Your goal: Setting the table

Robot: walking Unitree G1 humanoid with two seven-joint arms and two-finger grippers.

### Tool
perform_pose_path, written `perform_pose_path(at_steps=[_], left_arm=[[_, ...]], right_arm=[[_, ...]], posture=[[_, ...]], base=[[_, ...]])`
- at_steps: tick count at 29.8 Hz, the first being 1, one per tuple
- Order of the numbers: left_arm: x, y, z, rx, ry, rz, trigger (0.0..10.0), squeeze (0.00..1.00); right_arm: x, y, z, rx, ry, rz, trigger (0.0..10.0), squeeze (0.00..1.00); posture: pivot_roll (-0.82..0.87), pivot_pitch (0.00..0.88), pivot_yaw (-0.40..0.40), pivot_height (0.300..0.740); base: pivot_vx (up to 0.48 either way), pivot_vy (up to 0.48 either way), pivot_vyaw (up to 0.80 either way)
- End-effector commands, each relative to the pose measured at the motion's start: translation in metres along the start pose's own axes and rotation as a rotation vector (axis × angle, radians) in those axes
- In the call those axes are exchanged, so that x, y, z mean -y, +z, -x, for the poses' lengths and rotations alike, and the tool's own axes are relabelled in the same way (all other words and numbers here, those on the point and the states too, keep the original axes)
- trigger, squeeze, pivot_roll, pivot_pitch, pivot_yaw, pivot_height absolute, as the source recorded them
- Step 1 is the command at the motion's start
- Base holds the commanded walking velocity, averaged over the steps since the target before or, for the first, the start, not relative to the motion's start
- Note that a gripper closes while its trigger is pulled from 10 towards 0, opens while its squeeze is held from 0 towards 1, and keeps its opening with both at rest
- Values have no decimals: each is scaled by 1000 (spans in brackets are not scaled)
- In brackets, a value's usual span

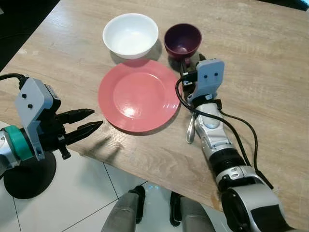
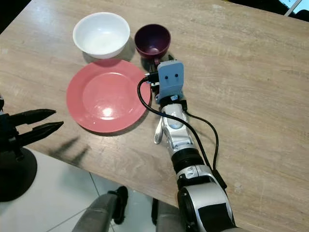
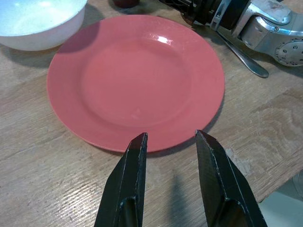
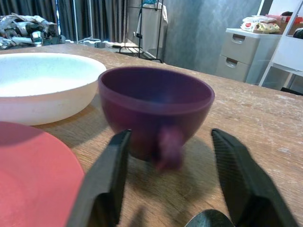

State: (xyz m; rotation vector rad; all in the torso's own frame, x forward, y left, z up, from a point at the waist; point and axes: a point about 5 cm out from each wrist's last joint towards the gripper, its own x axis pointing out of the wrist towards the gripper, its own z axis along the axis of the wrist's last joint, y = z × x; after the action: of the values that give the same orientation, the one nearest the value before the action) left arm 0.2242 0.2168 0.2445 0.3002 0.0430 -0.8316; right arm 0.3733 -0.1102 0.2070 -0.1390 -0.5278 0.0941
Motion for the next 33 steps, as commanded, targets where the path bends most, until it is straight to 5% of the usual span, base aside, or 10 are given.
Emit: perform_pose_path(at_steps=[1, 2, 13, 23, 25, 27, 33], left_arm=[[2, -3, 2, -18, -5, 14, 10000, 0], [2, -3, 1, -15, -4, 16, 10000, 0], [2, -6, -7, 14, 3, 33, 10000, 0], [0, -17, -25, 58, 55, 75, 10000, 0], [-3, -23, -34, 61, 120, 68, 10000, 0], [-15, -34, -52, 47, 299, 40, 10000, 0], [-28, -40, -65, 61, 474, 14, 10000, 0]], right_arm=[[-2, -3, 3, -6, 1, -5, 10000, 1000], [-1, -1, 3, 9, -7, -3, 10000, 0], [15, 16, 11, 111, -31, 16, 10000, 0], [24, 28, 47, 121, -39, -5, 10000, 0], [25, 28, 55, 101, -56, -17, 10000, 0], [23, 19, 73, 20, -97, -64, 10000, 0], [15, 10, 87, -84, -92, -105, 10000, 0]], posture=[[248, 288, 126, 740], [244, 285, 124, 740], [187, 261, 111, 740], [103, 202, 116, 740], [83, 191, 117, 740], [58, 170, 113, 740], [40, 153, 113, 740]], base=[[0, 0, 0], [0, 0, 0], [0, 0, 0], [0, 0, 0], [0, 0, 0], [0, 0, 0], [0, 0, 0]])
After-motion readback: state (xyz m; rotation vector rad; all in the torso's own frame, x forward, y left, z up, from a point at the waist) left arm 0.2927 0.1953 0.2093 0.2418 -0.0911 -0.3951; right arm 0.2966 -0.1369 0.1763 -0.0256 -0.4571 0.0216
